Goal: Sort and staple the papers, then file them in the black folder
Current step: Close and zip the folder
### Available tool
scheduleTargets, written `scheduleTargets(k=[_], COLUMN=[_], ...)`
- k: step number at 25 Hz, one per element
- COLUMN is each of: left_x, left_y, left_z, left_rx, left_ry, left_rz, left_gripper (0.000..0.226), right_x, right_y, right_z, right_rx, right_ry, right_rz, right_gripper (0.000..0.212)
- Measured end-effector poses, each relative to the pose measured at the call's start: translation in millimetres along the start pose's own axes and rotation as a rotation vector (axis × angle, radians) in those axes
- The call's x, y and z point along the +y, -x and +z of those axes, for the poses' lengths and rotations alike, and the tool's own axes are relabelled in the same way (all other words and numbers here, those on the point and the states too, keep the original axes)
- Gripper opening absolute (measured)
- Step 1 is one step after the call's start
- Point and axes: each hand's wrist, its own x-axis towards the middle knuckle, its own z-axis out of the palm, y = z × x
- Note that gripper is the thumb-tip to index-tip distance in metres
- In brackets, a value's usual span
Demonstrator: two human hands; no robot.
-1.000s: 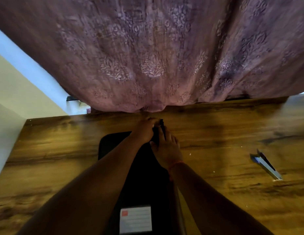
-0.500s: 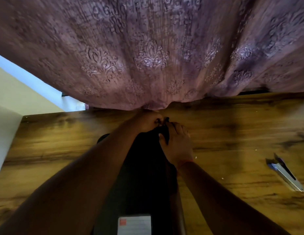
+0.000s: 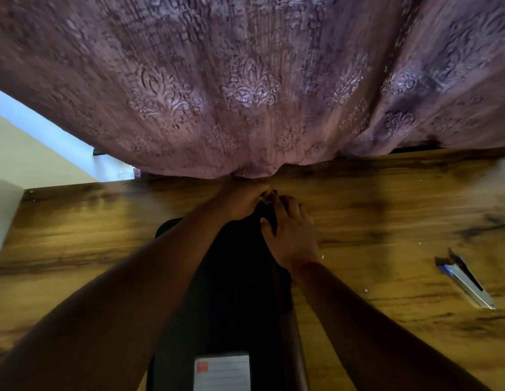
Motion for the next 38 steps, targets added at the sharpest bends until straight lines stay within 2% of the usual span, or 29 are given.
scheduleTargets(k=[3,5,8,17,22,26,29,32,35,37,38], left_x=[-5,-5,-2,-2,-10,-6,-5,-5,0,-4,-5], left_y=[5,8,9,14,26,26,25,25,24,25,26], left_z=[5,5,8,4,-1,-1,-2,-1,-2,0,0], left_rx=[0.0,-0.008,0.042,0.038,-0.007,-0.018,-0.028,-0.093,-0.184,-0.195,-0.194], left_ry=[0.078,0.087,0.009,-0.156,-0.177,-0.198,-0.188,-0.158,-0.095,-0.101,-0.124], left_rz=[-0.044,-0.09,-0.043,0.043,0.001,-0.02,-0.022,0.039,0.012,0.001,0.01], left_gripper=[0.016,0.017,0.015,0.026,0.033,0.031,0.027,0.035,0.046,0.058,0.055], right_x=[12,28,44,43,40,38,32,22,15,15,15], right_y=[-17,-30,-37,-35,-36,-37,-41,-41,-33,-32,-33], right_z=[1,-1,-7,-6,-11,-12,-16,-18,-15,-15,-16], right_rx=[-0.013,-0.064,-0.114,-0.124,-0.166,-0.177,-0.288,-0.393,-0.368,-0.363,-0.374], right_ry=[-0.071,-0.084,-0.062,-0.1,-0.111,-0.155,-0.194,-0.231,-0.18,-0.218,-0.244], right_rz=[-0.082,-0.176,-0.255,-0.196,-0.166,-0.122,-0.228,-0.162,-0.101,-0.069,-0.053], right_gripper=[0.047,0.05,0.045,0.028,0.033,0.028,0.035,0.028,0.046,0.044,0.039])
